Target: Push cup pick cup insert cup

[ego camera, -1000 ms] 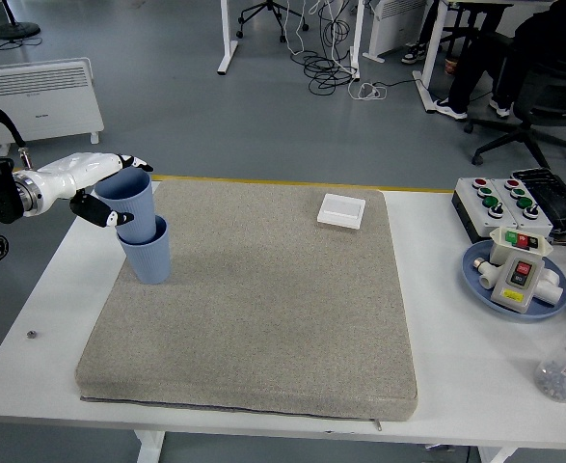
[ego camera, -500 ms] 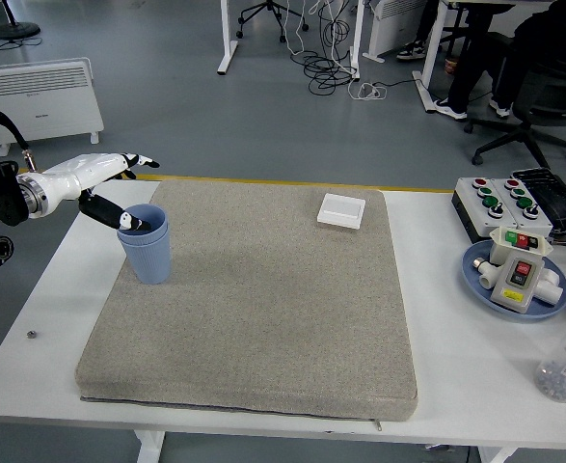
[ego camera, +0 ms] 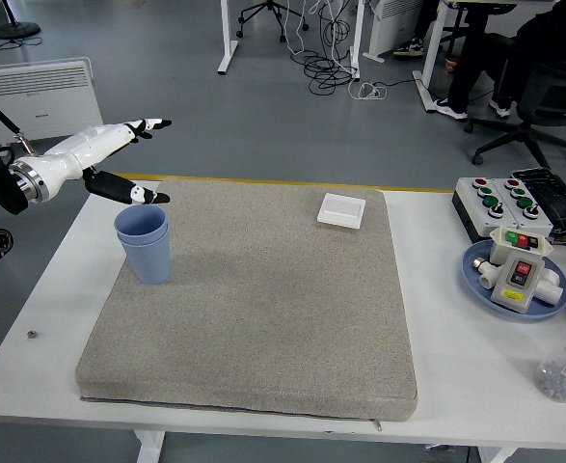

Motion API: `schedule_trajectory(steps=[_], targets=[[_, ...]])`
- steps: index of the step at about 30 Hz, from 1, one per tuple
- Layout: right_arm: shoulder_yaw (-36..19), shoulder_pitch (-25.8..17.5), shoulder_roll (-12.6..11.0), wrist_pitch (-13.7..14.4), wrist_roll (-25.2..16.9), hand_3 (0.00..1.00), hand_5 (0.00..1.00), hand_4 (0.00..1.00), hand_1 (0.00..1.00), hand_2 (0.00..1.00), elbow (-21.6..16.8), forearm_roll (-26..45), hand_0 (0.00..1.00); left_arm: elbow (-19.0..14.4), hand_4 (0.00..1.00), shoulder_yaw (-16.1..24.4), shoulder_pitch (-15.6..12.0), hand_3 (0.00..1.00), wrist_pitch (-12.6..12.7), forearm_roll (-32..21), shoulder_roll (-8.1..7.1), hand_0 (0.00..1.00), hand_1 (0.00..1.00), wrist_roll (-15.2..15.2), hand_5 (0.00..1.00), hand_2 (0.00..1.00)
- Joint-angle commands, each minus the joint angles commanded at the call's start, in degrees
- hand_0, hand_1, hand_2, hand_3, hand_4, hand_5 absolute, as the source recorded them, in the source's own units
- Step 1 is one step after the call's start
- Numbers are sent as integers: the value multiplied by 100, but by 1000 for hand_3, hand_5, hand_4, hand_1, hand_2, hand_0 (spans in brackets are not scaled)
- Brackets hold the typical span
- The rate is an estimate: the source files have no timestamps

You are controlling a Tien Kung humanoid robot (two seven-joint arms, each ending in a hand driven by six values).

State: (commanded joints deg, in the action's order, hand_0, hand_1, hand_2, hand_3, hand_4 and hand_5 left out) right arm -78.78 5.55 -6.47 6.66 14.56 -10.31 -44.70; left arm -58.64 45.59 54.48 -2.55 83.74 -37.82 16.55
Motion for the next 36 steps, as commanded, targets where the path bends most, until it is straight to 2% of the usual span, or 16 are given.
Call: schedule_trajectory(steps=[2,3,8,9,12,15,16,18,21,22,25,27,28,32,34,36], targets=[[-3,-2,-8,0,-1,584,571,108,610,587,0,12,750,-183,721,422,-235,660,181,-427,94,667,712,152,363,757],[-15,-3,-11,1,-2,584,572,108,610,587,0,7,750,-304,641,679,-405,511,286,-685,186,558,599,209,420,606],[-41,-5,-2,4,-4,584,572,108,610,587,0,-13,750,-733,641,1796,-1072,511,591,-1812,577,558,599,80,420,606],[-54,-2,0,3,-4,584,572,108,610,587,0,-30,750,-835,589,2056,-1260,506,728,-2072,648,543,587,-53,481,580],[-54,11,0,6,-13,584,572,108,610,587,0,-8,750,-948,589,2764,-1558,506,974,-2780,703,543,587,-242,481,580],[-89,37,-7,5,-27,584,572,108,610,587,0,-24,750,-1010,589,3468,-1928,506,1164,-3487,656,543,587,-370,481,580],[-103,47,-12,2,-35,583,570,108,610,587,0,-39,749,-998,540,3729,-2115,498,1091,-3748,639,552,589,-457,618,573],[-136,52,-19,2,-45,583,570,108,610,587,0,-55,749,-964,540,4212,-2475,498,1026,-4232,667,552,589,-554,618,573],[-165,59,-23,5,-56,583,570,108,610,587,0,-67,749,-908,540,4915,-3071,498,1122,-4936,832,552,589,-393,618,573],[-179,63,-21,7,-60,584,572,108,610,587,0,-72,749,-861,544,5176,-3294,500,1068,-5197,932,580,629,-332,773,586],[-209,67,-17,8,-61,584,572,108,610,587,0,-116,749,-773,544,5800,-3678,500,943,-5622,1099,580,629,-272,773,586],[-243,60,-11,10,-58,584,572,108,610,587,0,-159,749,-643,544,6186,-4027,500,658,-5905,1322,580,629,-319,773,586],[-250,59,-9,9,-58,584,572,108,610,589,0,-168,749,-614,572,6289,-4132,547,568,-5949,1377,654,692,-335,939,646],[-250,51,-14,2,-56,584,572,108,610,589,0,-183,749,-504,572,6546,-4494,547,169,-6168,1666,654,692,-515,939,646],[-257,43,-14,2,-56,583,574,108,610,586,0,-188,749,-492,587,6594,-4610,564,88,-6159,1807,681,712,-520,998,660],[-270,40,-15,-1,-49,583,574,108,610,586,0,-224,749,-509,587,6646,-4717,564,13,-6151,1934,681,712,-505,998,660]])
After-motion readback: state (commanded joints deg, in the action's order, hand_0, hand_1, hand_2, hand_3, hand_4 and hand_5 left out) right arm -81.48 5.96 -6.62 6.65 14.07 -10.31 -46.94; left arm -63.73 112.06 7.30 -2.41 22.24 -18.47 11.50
